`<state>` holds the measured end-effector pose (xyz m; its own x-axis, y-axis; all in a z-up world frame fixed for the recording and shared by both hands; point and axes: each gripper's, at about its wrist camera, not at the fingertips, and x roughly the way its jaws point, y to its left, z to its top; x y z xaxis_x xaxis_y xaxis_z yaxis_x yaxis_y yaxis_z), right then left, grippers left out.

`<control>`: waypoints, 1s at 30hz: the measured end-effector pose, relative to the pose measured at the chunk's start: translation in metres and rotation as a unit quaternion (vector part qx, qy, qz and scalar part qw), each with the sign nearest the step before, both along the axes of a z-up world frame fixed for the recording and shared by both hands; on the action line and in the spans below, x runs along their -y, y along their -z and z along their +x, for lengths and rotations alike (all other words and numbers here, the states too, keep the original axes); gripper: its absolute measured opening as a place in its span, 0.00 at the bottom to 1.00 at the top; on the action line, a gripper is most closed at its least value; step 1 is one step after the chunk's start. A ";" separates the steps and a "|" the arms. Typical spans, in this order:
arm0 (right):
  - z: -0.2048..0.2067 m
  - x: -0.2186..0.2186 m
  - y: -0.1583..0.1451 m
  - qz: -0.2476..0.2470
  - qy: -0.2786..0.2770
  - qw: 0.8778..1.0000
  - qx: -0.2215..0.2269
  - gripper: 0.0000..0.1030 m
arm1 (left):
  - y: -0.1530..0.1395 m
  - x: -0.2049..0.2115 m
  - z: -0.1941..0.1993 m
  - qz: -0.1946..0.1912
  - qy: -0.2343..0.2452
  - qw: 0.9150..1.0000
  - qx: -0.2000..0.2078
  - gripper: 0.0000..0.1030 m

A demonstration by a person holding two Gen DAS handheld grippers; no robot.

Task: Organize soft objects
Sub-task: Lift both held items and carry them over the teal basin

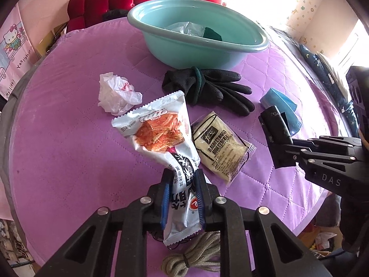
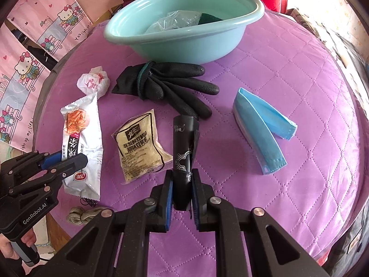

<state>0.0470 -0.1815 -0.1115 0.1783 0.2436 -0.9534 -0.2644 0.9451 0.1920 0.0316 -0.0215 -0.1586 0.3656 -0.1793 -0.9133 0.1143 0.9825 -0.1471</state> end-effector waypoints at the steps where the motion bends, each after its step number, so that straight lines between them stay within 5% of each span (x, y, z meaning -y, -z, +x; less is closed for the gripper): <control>1: -0.001 0.001 -0.001 0.001 0.000 1.000 0.001 0.13 | 0.003 -0.002 -0.001 0.000 0.001 1.000 0.001 0.18; 30: 0.009 0.005 -0.063 0.007 0.002 0.999 0.052 0.14 | -0.061 0.013 -0.004 0.000 0.049 0.997 0.058 0.14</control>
